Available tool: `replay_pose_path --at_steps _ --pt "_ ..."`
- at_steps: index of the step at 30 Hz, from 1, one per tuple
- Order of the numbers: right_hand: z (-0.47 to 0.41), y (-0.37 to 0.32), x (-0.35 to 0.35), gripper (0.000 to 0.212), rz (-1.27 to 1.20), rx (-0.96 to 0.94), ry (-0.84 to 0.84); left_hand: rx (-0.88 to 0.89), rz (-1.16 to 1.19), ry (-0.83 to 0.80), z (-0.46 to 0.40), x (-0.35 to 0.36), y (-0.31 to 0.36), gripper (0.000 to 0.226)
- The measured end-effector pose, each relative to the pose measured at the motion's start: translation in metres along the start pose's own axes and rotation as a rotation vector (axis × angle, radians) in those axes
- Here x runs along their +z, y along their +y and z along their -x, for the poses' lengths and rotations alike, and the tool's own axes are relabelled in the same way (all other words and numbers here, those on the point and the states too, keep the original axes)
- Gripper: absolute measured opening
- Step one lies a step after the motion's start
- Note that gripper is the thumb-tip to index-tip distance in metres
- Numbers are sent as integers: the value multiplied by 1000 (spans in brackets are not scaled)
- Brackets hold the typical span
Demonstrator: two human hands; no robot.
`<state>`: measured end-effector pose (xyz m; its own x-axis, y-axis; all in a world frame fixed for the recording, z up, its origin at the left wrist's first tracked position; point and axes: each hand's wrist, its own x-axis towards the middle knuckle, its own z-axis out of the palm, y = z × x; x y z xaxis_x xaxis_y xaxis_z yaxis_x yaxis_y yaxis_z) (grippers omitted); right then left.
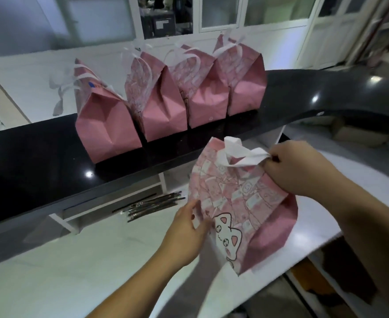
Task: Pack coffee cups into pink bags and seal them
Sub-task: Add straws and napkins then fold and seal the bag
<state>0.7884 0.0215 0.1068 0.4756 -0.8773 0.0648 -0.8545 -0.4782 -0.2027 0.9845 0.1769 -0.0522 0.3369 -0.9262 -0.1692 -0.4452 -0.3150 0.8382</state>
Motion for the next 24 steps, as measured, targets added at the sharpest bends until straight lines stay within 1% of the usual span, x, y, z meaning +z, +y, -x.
replay_pose_path --at_steps 4,7,9,12,15,17,21,24 --pt "-3 17 -24 40 -30 68 163 -82 257 -80 -14 21 35 46" --pt "-8 30 -42 40 -76 61 211 -198 501 -134 -29 34 67 45" --pt "-18 42 -54 41 -76 47 256 -212 573 -151 -42 42 91 40" --pt "-39 68 -76 40 -68 57 294 -172 604 -149 -67 55 125 38" --pt "-65 101 -98 38 -51 51 333 -147 629 -135 -95 72 158 28" --pt "-85 127 -112 37 -26 37 367 -131 621 -134 -116 87 182 24" --pt "-135 180 -133 40 14 21 425 -124 599 -126 -164 117 228 26" --pt "-181 216 -145 43 29 36 434 -148 605 -108 -202 137 259 28"
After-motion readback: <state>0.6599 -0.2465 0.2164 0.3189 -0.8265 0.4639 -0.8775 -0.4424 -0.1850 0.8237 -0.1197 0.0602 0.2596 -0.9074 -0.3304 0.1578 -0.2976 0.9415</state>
